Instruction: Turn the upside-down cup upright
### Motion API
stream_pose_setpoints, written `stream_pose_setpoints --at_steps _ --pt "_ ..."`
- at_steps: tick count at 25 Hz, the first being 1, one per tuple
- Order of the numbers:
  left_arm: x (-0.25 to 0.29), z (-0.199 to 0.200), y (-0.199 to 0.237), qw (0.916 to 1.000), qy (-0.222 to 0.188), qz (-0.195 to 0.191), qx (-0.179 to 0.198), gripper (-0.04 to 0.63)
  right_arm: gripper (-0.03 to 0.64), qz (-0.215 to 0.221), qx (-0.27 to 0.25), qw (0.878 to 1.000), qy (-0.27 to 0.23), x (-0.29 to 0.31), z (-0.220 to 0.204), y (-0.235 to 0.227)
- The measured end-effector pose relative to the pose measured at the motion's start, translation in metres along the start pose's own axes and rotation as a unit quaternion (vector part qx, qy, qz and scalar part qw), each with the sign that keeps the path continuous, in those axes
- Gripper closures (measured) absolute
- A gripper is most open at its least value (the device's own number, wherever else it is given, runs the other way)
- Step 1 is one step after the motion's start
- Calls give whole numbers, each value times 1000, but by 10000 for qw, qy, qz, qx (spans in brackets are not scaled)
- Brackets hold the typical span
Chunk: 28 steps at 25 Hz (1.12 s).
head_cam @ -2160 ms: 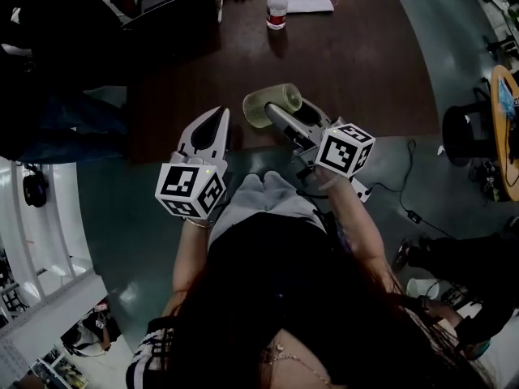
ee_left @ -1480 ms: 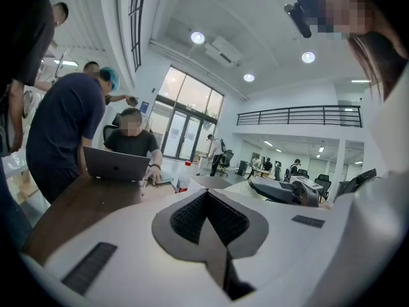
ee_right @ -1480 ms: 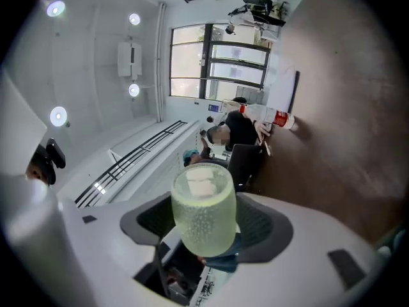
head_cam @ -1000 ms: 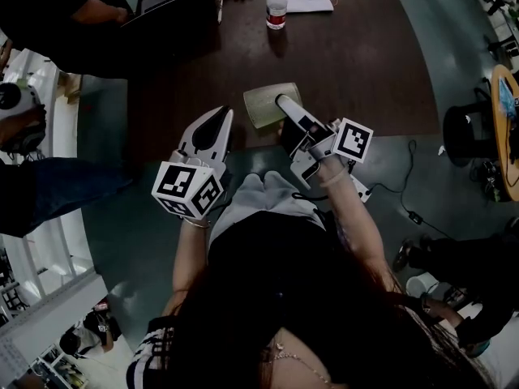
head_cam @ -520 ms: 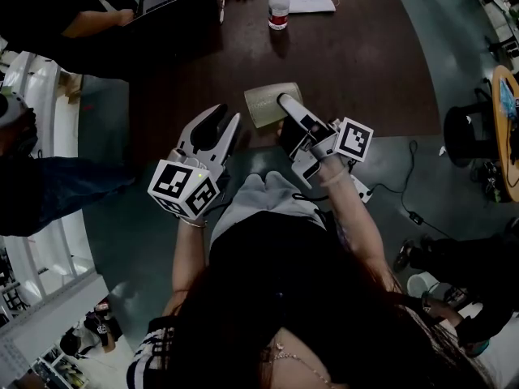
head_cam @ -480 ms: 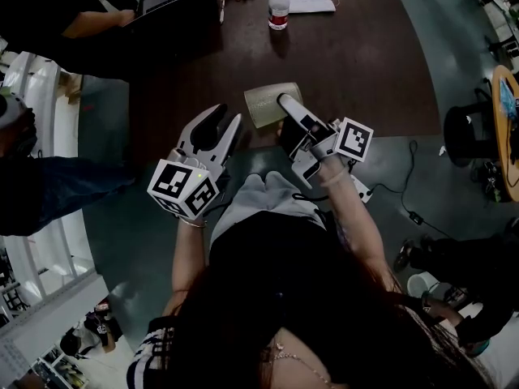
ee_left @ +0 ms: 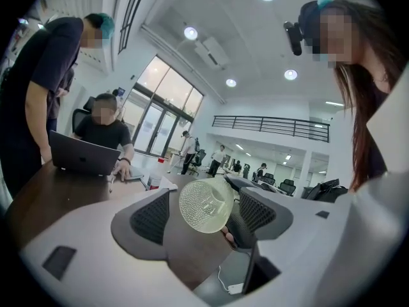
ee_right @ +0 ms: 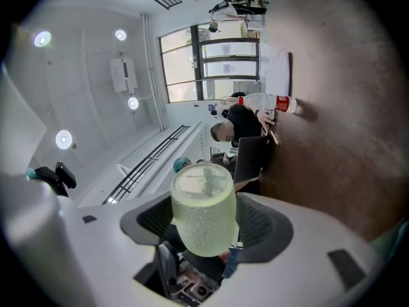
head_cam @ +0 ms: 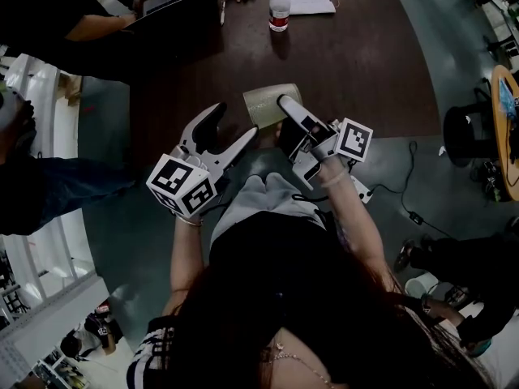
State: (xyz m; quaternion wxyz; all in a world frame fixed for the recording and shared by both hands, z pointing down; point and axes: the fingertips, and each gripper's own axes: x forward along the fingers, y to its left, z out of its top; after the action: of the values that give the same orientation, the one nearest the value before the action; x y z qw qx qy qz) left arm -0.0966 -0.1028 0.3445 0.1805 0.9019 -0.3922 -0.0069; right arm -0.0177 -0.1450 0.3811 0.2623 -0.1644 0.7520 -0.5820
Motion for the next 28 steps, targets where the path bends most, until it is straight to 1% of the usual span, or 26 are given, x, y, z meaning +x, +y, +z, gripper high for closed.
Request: stream_pose_setpoints --at_steps 4,9,12,16,23,28 --pt "2 -2 -4 9998 93 -193 -7 239 296 73 36 10000 45 1 -2 3" --pt "10 -12 -7 9982 400 -439 100 184 296 201 111 9997 101 3 -3 6" --pt "15 -14 -9 9971 508 -566 62 165 296 262 139 9995 148 4 -5 8" --pt "21 -18 -12 9943 756 -745 37 135 296 308 159 9992 201 5 -6 11" --pt "30 -16 -12 9930 806 -862 -12 130 296 364 186 9987 300 5 -9 12" --pt "36 -18 -13 9913 874 -988 48 130 296 477 267 9977 402 6 -12 12"
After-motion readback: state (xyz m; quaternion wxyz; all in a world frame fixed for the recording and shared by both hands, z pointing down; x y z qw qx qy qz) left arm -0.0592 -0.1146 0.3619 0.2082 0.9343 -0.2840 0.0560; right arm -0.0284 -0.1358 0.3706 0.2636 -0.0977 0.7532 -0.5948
